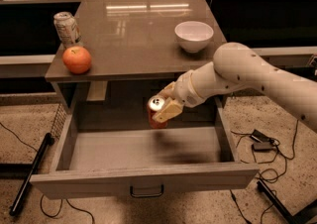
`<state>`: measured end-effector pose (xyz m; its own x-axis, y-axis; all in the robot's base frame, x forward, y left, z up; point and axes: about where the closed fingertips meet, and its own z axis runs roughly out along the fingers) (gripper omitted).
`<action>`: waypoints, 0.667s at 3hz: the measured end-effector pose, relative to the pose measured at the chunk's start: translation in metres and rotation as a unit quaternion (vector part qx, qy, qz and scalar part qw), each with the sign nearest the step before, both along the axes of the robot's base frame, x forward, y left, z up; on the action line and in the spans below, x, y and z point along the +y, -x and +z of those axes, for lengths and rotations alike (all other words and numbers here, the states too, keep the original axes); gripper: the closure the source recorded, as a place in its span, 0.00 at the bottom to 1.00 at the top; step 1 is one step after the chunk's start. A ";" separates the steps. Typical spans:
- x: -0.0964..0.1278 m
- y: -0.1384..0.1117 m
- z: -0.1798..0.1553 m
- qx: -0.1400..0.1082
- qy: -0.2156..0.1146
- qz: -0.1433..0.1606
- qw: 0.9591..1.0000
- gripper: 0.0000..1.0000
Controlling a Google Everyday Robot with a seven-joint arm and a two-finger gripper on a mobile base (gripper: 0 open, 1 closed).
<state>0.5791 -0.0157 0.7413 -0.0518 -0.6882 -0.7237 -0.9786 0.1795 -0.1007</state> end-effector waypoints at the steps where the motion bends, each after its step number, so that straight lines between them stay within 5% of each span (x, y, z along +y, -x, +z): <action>1: -0.007 0.009 -0.030 0.027 0.001 0.003 1.000 1.00; 2: -0.011 0.015 -0.045 0.045 -0.013 -0.003 0.999 1.00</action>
Offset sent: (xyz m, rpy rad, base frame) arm -0.0197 -0.0209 -0.0608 0.0614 0.1309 -0.0311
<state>0.5644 -0.0268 0.6961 -0.1222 -0.6688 -0.7333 -0.9822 0.1875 -0.0073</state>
